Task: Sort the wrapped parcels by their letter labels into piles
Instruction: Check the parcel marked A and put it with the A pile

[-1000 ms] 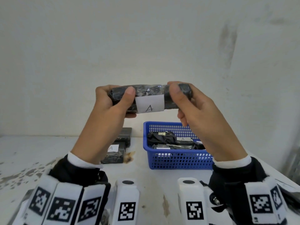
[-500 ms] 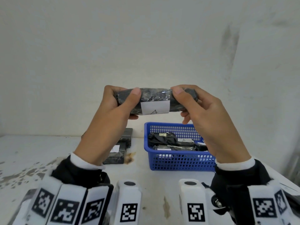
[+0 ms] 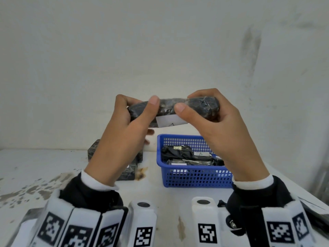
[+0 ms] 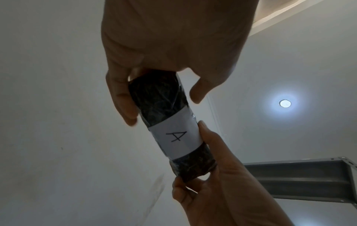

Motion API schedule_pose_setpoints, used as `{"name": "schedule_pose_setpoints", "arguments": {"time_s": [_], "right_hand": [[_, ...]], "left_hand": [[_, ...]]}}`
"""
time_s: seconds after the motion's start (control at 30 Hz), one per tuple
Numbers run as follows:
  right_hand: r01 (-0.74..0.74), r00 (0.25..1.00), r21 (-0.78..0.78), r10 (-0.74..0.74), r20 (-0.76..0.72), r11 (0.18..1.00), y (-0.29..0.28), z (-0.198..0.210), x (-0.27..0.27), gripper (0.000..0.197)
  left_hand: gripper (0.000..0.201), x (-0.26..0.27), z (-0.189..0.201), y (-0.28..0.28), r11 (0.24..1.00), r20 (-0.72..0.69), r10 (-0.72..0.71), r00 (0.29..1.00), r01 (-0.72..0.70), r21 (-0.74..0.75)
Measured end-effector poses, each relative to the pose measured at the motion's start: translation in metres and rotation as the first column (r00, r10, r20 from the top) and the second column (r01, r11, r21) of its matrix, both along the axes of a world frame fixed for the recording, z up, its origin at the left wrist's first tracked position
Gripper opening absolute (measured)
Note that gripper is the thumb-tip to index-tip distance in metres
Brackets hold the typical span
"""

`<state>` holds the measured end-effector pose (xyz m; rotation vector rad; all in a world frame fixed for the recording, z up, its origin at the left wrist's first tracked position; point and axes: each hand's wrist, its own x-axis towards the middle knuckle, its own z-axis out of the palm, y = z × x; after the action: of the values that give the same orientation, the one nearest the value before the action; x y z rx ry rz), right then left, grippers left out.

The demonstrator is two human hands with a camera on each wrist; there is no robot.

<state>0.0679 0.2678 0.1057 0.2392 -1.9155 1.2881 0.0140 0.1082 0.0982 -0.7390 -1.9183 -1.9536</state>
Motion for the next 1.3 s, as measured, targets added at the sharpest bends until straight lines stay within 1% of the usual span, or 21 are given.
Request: {"name": "schedule_pose_setpoints", "arguments": {"time_s": [0.1,0.13,0.17,0.23,0.3,0.37,0.4,0.43,0.5,0.6,0.7,0.77,0.83,0.9,0.97,1.13,1.23,1.3], "right_hand": [[0.025,0.999,0.039,-0.027,0.039,0.999,0.000,0.002,0.002,0.038],[0.017,0.998,0.048,-0.021,0.067,0.999,0.001,0.002,0.003,0.041],[-0.003,0.995,0.046,-0.001,0.097,0.999,0.001,0.002,0.004,0.044],[-0.047,0.989,0.016,0.045,0.138,0.999,0.002,0.001,0.005,0.051],[-0.068,0.988,-0.038,0.073,0.137,0.997,0.003,0.001,0.004,0.063],[-0.064,0.989,-0.099,0.076,0.129,0.993,0.005,0.002,0.002,0.078],[-0.065,0.988,-0.119,0.080,0.131,0.991,0.006,0.002,0.002,0.082],[-0.073,0.987,-0.136,0.091,0.132,0.988,0.007,0.003,0.002,0.082],[-0.094,0.986,-0.153,0.114,0.124,0.984,0.007,0.003,0.001,0.074],[-0.129,0.983,-0.182,0.149,0.106,0.975,0.010,0.002,0.000,0.066],[-0.175,0.977,-0.176,0.193,0.094,0.969,0.013,0.002,0.001,0.053],[-0.199,0.973,-0.173,0.215,0.080,0.965,0.014,0.003,0.003,0.055],[-0.215,0.971,-0.165,0.228,0.066,0.963,0.014,0.004,0.004,0.057],[-0.225,0.969,-0.158,0.237,0.064,0.961,0.014,0.005,0.005,0.054],[-0.235,0.967,-0.173,0.248,0.062,0.957,0.014,0.005,0.005,0.048],[-0.198,0.975,-0.187,0.213,0.066,0.962,0.013,0.006,0.007,0.032],[-0.167,0.980,-0.195,0.184,0.072,0.966,0.014,0.007,0.008,0.014],[-0.153,0.982,-0.189,0.171,0.082,0.970,0.013,0.007,0.008,0.014]], "left_hand": [[0.035,0.001,0.001,-0.002,1.000,-0.007,-0.009,1.000,0.009,0.011],[0.033,0.000,0.001,-0.004,1.000,-0.016,-0.006,1.000,0.006,0.025],[0.037,-0.002,0.001,-0.006,0.999,-0.023,-0.007,1.000,0.008,0.034],[0.053,-0.003,0.001,-0.010,1.000,-0.031,-0.004,1.000,0.005,0.009],[0.073,-0.005,0.002,-0.014,0.999,-0.021,0.012,1.000,-0.013,-0.037],[0.087,-0.006,0.004,-0.017,0.999,0.013,-0.016,1.000,0.016,-0.043],[0.094,-0.008,0.004,-0.018,0.999,0.024,-0.030,0.999,0.032,-0.044],[0.095,-0.009,0.004,-0.019,0.998,0.026,-0.040,0.999,0.041,-0.048],[0.087,-0.009,0.003,-0.020,0.997,-0.001,-0.043,0.999,0.043,-0.062],[0.082,-0.009,0.004,-0.020,0.995,-0.022,-0.083,0.996,0.081,-0.064],[0.076,-0.008,0.005,-0.020,0.986,-0.013,-0.164,0.986,0.164,0.016],[0.068,-0.008,0.006,-0.020,0.982,-0.034,-0.166,0.985,0.169,0.088],[0.059,-0.007,0.007,-0.020,0.973,-0.055,-0.193,0.980,0.199,0.119],[0.050,-0.007,0.007,-0.020,0.961,-0.065,-0.238,0.969,0.245,0.132],[0.046,-0.009,0.006,-0.020,0.953,-0.058,-0.262,0.963,0.268,0.144],[0.035,-0.011,0.006,-0.017,0.947,-0.044,-0.282,0.958,0.285,0.148],[0.032,-0.011,0.006,-0.016,0.952,-0.047,-0.266,0.963,0.270,0.141],[0.024,-0.010,0.005,-0.015,0.958,-0.040,-0.252,0.967,0.256,0.129]]}}
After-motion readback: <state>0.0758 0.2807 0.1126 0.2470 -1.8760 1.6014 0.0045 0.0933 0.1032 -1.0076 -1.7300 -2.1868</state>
